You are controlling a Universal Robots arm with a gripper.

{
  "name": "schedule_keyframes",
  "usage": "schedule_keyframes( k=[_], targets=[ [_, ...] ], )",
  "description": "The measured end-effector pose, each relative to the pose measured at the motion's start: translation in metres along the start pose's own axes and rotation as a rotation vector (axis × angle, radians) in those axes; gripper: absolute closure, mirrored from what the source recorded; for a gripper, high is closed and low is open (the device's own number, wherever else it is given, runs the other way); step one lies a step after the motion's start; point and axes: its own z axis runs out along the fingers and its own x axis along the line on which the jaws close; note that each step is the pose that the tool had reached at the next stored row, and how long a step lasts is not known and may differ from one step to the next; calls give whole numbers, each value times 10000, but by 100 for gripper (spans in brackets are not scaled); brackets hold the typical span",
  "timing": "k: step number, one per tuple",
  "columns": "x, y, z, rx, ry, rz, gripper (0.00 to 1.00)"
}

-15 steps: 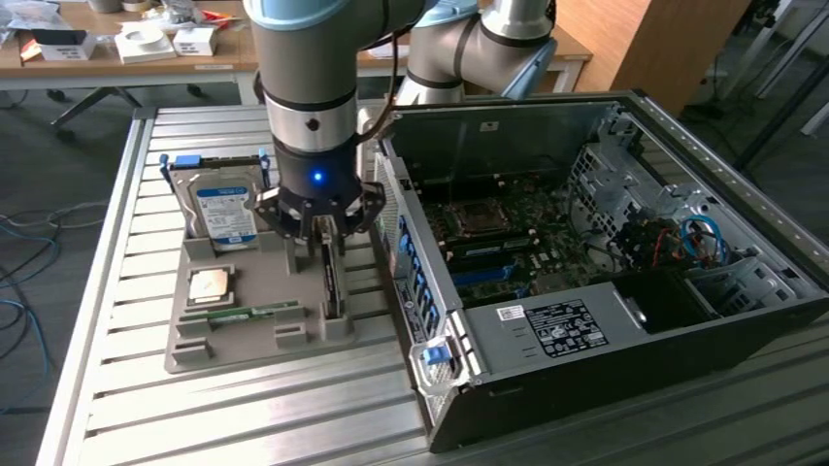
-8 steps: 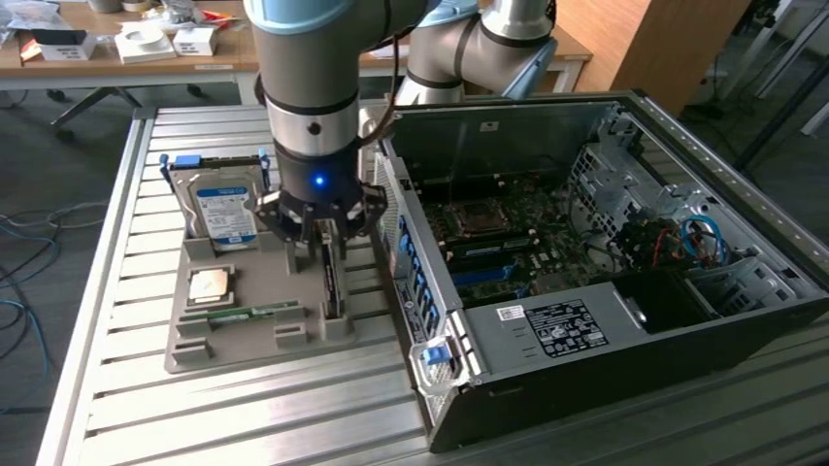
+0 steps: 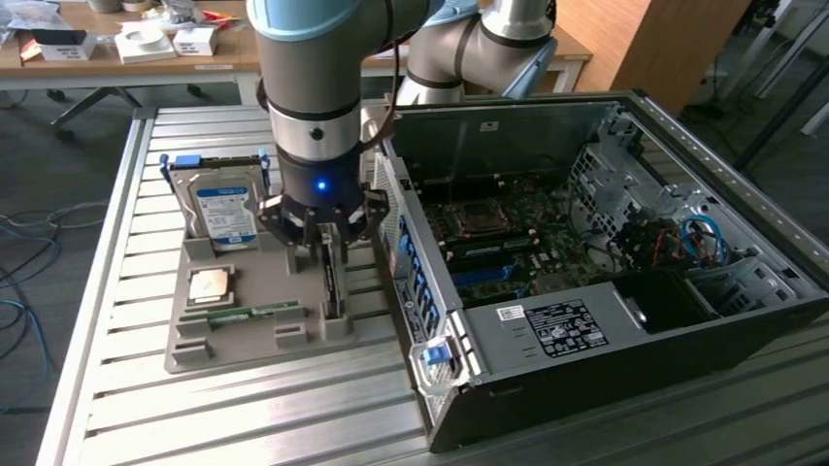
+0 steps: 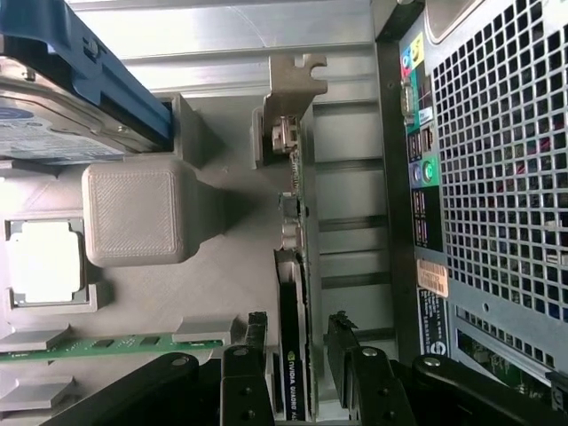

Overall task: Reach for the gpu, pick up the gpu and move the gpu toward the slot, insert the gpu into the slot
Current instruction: 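Pick up the gpu and move the gpu toward the slot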

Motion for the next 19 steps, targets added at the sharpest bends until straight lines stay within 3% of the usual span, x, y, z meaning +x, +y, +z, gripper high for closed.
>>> schedule_keyframes(
  k=[8, 19],
  targets=[
    [1, -9, 104, 0, -1, 0, 58],
    [4, -11, 157, 1, 0, 0, 58]
  ],
)
